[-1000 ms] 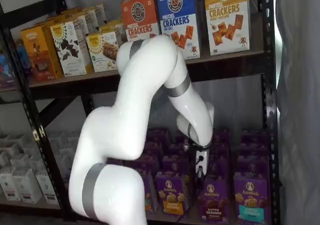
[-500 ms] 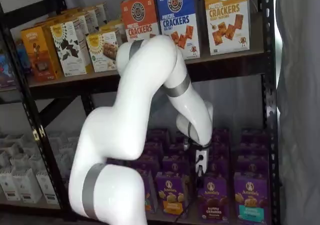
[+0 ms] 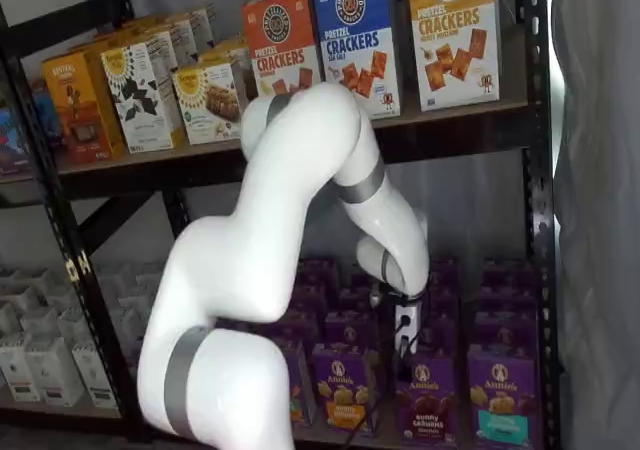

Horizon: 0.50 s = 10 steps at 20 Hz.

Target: Pick up the purple box with a brown patch in the center, on the bottom shelf, the fifth box from the left

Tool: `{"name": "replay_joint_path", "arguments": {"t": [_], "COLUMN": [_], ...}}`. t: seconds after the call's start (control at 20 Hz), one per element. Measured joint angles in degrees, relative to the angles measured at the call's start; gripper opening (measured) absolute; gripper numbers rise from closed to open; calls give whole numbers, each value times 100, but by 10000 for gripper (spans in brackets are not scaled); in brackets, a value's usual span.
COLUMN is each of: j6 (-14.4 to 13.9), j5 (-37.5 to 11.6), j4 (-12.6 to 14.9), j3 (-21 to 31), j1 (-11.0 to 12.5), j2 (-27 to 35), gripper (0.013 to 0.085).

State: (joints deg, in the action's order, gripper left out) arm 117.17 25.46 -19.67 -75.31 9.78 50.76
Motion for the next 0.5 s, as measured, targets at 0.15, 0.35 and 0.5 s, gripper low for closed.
{"name": "replay_joint_path", "arguments": {"t": [0.15, 0.35, 0.5], "j6": [-87, -61, 43], "j5": [-39, -27, 0], "j4": [100, 71, -44], "j3": [-105, -204, -226], "j1": [-1, -5, 1], "j2": [135, 235, 244], "gripper": [850, 850, 850]}}
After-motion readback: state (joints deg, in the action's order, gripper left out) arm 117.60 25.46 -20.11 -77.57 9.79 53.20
